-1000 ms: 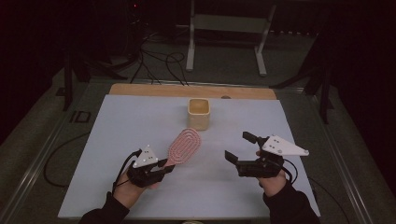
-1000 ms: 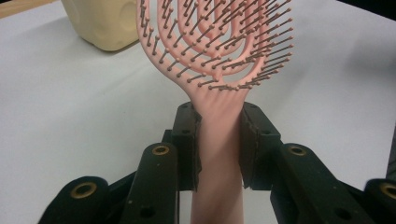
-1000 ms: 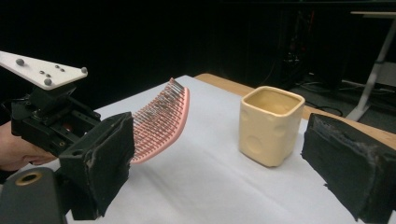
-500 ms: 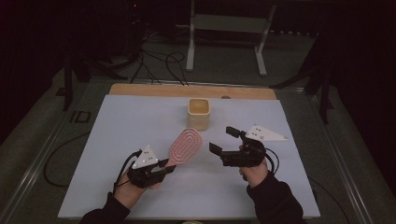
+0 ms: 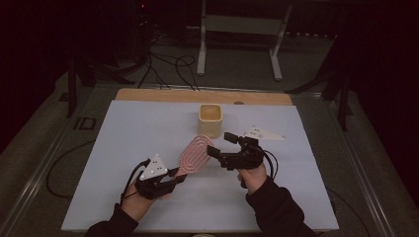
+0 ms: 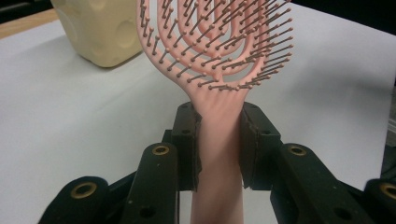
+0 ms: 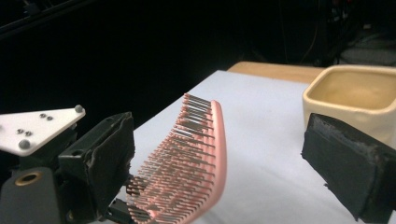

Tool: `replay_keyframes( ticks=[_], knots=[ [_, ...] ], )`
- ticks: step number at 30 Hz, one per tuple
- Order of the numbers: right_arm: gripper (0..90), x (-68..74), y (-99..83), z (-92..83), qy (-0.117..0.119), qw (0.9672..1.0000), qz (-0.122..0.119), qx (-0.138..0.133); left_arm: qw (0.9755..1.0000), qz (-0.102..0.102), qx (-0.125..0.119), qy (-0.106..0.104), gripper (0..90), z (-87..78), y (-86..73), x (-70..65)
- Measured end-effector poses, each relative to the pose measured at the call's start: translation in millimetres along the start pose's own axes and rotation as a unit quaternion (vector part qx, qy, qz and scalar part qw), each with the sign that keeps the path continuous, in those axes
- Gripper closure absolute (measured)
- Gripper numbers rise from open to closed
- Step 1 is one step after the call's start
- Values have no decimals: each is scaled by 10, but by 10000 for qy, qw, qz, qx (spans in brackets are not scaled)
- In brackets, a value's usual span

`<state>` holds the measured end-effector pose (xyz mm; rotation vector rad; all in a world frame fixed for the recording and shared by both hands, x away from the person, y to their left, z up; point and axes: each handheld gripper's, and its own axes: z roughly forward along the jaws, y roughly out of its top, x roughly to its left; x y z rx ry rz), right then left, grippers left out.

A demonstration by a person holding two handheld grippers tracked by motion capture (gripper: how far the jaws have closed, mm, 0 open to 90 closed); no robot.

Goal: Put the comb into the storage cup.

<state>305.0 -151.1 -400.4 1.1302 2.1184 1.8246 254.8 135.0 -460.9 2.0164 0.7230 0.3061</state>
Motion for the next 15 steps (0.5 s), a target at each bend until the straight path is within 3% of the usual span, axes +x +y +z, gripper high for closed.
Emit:
replay_keyframes(
  ticks=[1, 3, 6, 7, 15],
  knots=[
    [90, 4, 5, 33, 10, 9997, 227, 23, 10000, 33, -8, -5, 722, -1, 2, -6],
    [91, -3, -2, 60, 161, 9989, 433, 21, 10000, 33, -17, -9, 722, -2, 9, -9],
    [91, 4, -11, 89, 176, 9985, 519, 40, 10000, 16, -44, -32, 722, -8, 11, -10],
    [91, 8, -25, 121, 285, 9974, 651, 116, 10000, 73, -39, 13, 722, -6, 16, -20],
    [250, 13, -84, 205, 413, 9938, 946, 403, 10000, 43, -80, -17, 722, -12, 19, -14]
  ],
)
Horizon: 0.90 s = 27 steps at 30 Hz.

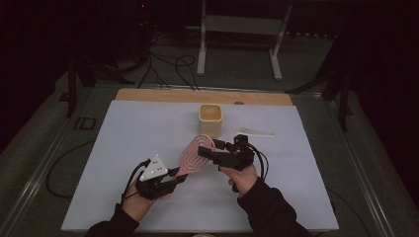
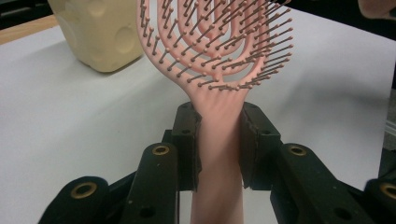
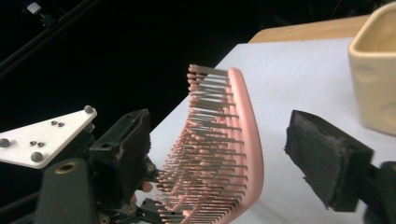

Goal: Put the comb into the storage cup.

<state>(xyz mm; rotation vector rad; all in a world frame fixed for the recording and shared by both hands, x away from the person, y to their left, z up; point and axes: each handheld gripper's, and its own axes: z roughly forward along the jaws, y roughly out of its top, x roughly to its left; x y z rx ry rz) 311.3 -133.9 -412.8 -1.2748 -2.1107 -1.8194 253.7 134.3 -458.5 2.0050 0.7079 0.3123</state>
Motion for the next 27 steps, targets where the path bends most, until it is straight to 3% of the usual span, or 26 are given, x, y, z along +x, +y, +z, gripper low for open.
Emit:
replay_keyframes(
  ticks=[7, 16, 27],
  knots=[
    [373, -6, -39, 58, 137, 9997, 99, 180, 10000, 22, -18, -48, 722, -4, 6, -4],
    [596, -32, -77, 116, 359, 9985, 175, 367, 9999, 44, -4, -133, 721, 24, -3, -7],
    [641, -33, -67, 113, 527, 9979, 80, 375, 9998, 5, 8, -214, 719, 58, -30, 16]
  ],
)
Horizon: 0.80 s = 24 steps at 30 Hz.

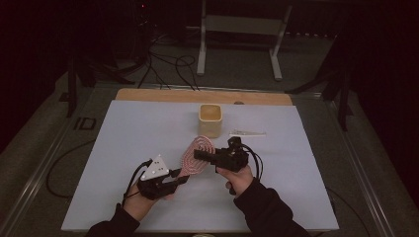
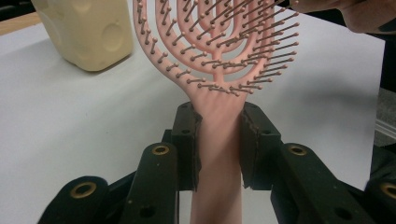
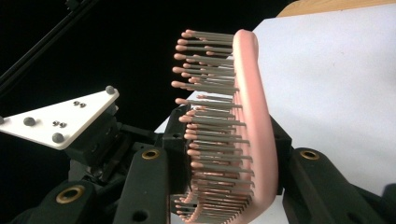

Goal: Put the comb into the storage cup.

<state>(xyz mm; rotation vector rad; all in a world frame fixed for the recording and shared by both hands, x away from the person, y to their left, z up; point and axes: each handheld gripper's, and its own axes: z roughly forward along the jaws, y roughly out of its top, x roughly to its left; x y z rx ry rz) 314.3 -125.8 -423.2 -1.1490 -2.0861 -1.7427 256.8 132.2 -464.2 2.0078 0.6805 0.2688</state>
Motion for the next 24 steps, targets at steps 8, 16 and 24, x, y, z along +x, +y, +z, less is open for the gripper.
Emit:
replay_keyframes(
  ticks=[8, 16, 24],
  knots=[
    [647, 24, 24, -24, -86, 9997, -117, -184, 9999, -107, 53, -58, 616, 0, 8, -13],
    [648, 5, 89, -114, -305, 9983, -367, -320, 9993, -357, 114, -44, 478, -28, 0, 43],
    [649, 9, 191, -220, -364, 9970, -487, -469, 9985, -449, 307, -4, 297, -63, 12, 69]
  ],
)
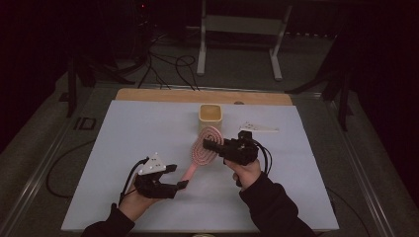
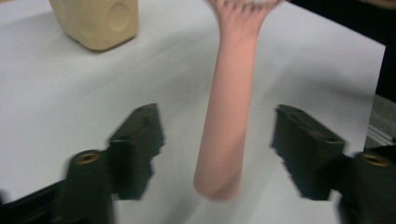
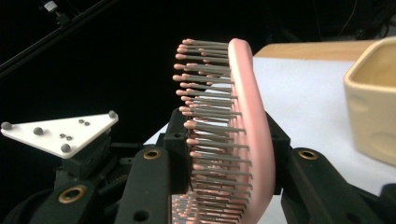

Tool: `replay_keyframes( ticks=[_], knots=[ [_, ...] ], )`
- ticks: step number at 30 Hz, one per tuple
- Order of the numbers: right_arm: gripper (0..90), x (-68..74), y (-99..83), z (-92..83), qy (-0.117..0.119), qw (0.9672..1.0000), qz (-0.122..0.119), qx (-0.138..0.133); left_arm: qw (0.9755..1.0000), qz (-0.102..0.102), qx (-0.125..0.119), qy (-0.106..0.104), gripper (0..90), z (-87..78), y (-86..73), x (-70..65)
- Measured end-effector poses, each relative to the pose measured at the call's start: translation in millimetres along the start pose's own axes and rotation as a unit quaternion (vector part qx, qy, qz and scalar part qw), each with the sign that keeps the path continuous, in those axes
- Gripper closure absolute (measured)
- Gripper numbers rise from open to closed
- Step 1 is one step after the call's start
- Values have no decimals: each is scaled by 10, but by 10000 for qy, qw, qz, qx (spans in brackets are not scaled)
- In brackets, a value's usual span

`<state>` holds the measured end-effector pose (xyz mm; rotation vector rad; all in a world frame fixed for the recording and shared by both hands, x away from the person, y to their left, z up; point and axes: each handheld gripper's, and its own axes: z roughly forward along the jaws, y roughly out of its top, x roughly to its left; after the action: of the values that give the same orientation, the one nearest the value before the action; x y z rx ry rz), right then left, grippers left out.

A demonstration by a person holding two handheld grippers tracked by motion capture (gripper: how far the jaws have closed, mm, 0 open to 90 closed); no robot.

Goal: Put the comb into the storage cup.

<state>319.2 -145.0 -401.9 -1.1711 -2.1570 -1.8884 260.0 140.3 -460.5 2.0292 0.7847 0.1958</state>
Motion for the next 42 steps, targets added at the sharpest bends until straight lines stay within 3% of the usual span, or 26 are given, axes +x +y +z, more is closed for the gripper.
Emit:
replay_keyframes(
  ticks=[4, 8, 12, 16, 20, 24, 28, 36, 42],
  knots=[
    [649, 10, 71, -54, -48, 9999, -93, -72, 10000, -48, 67, -19, 219, -24, -12, 26],
    [650, 25, 129, -89, -110, 9996, -236, -97, 9994, -78, 88, -313, 85, -61, -50, 64],
    [650, 40, 167, -98, -158, 9992, -370, -91, 9995, -17, 152, -270, 11, -92, -85, 82],
    [650, 38, 186, -108, -200, 9989, -427, -84, 9998, 80, 126, -94, 6, -124, -146, 109],
    [650, 35, 211, -114, -258, 9983, -514, -81, 9997, 16, 183, -154, 5, -142, -233, 152],
    [651, 31, 259, -126, -305, 9976, -606, -111, 9998, 55, 195, -55, 5, -166, -323, 201],
    [650, 35, 304, -139, -351, 9968, -708, -115, 9999, -60, 161, 6, 5, -221, -427, 269],
    [651, 31, 373, -167, -405, 9955, -841, -149, 9997, -150, 158, -127, 5, -302, -582, 337],
    [651, 29, 459, -213, -435, 9949, -878, -232, 9996, -185, 187, -78, 6, -327, -694, 344]
  ],
)
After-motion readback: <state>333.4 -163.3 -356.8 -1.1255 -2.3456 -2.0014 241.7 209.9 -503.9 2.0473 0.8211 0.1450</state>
